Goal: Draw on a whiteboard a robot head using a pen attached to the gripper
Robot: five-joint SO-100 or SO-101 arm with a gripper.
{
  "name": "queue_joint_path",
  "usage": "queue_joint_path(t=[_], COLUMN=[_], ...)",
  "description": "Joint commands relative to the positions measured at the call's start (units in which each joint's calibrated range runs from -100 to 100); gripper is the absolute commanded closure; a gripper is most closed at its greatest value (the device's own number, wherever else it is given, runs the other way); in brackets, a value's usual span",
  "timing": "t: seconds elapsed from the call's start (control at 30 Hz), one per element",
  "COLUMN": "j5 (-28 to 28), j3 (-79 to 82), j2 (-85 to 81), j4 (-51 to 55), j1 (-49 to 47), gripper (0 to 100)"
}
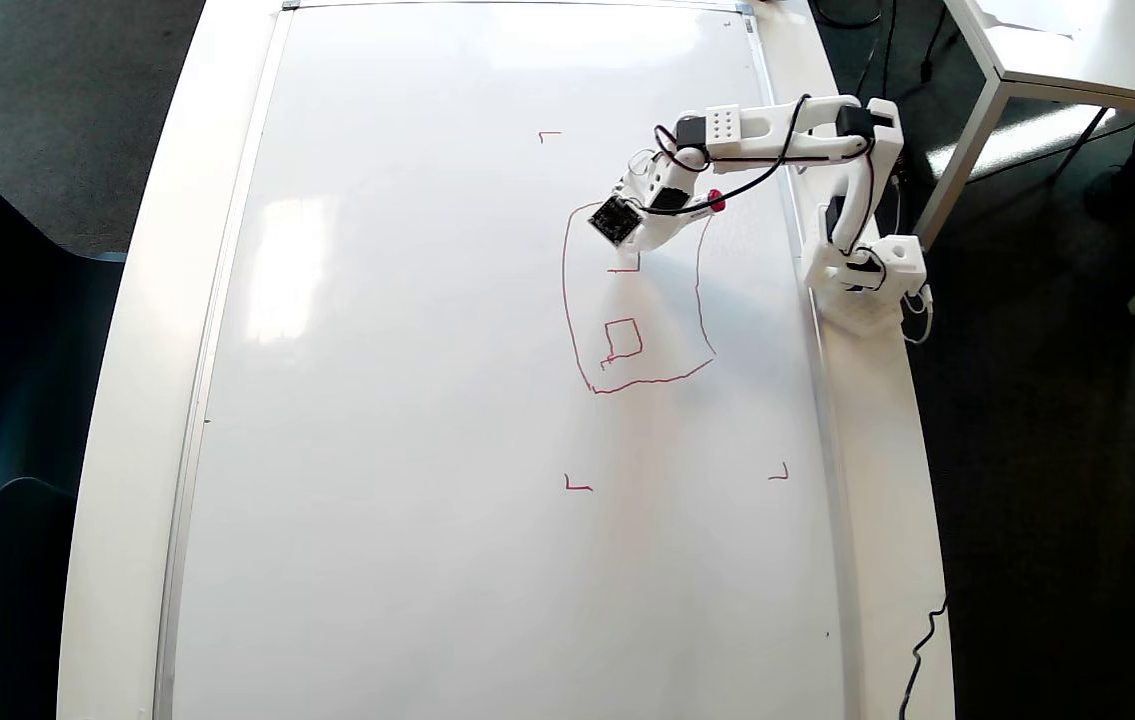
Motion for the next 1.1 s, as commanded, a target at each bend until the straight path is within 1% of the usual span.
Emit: queue_joint_path(t=[0.0, 0.53, 0.87, 1.07], j5=[-0.23, -0.34, -0.23, -0.29], j3=[-3.53, -4.35, -8.53, -10.52], j2=[1.01, 1.60, 0.76, 0.67], j4=[-0.52, -0.61, 0.43, 5.56], j1=[-1.65, -7.39, -7.17, -9.83], gripper=[99, 99, 99, 99])
